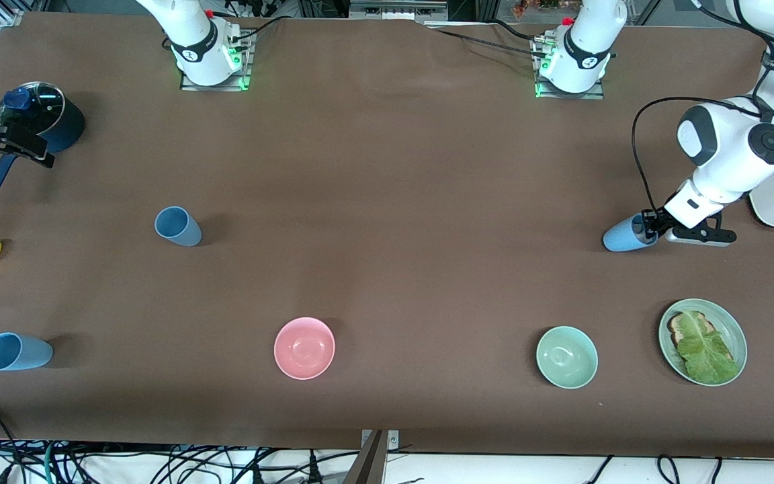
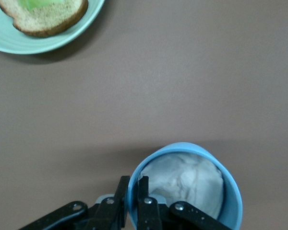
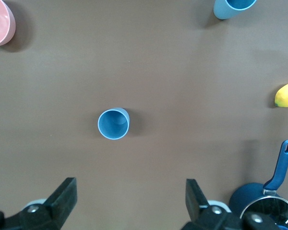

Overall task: Stack blue cups with both arms
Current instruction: 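Close the left gripper on the rim of the tissue cup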

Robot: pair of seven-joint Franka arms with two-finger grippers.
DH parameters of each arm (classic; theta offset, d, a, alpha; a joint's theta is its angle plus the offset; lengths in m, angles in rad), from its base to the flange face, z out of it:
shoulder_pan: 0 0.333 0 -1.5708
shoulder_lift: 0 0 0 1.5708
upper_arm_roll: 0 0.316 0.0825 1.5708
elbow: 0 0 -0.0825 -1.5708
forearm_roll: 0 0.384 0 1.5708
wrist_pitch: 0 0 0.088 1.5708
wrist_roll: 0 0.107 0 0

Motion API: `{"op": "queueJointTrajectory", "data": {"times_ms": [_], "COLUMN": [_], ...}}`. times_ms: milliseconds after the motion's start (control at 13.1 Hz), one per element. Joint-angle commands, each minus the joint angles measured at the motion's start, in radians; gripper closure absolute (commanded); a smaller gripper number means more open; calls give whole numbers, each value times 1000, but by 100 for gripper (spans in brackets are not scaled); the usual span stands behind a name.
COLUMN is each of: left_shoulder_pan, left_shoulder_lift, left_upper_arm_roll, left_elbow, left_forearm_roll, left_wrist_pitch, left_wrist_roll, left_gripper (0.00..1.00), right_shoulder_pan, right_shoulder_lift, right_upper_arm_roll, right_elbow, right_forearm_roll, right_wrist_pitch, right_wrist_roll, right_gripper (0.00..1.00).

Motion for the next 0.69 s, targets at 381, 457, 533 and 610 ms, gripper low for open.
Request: {"op": "queueJointTrajectory", "data": {"times_ms": [381, 457, 533, 610], "left_shoulder_pan": [7, 7, 8, 8], "left_shoulder_lift": [-44, -56, -68, -82], "left_upper_arm_roll": [-26, -31, -31, -33], "left_elbow": [117, 152, 195, 239], "left_forearm_roll": [-11, -11, -11, -11], "left_wrist_pitch": [-214, -286, -361, -436], "left_wrist_roll": [15, 13, 10, 9], "left_gripper": [100, 100, 100, 100], "right_shoulder_pan": [-8, -7, -5, -5], "right_shoulder_lift": [-5, -7, -8, -10], "right_upper_arm_roll": [2, 3, 6, 8], "right_elbow": [-3, -3, -2, -2], "right_forearm_roll": [14, 14, 14, 12], "right_wrist_pitch": [3, -3, -5, -6], "right_wrist_roll": [-4, 4, 7, 7], "right_gripper": [0, 0, 0, 0]}}
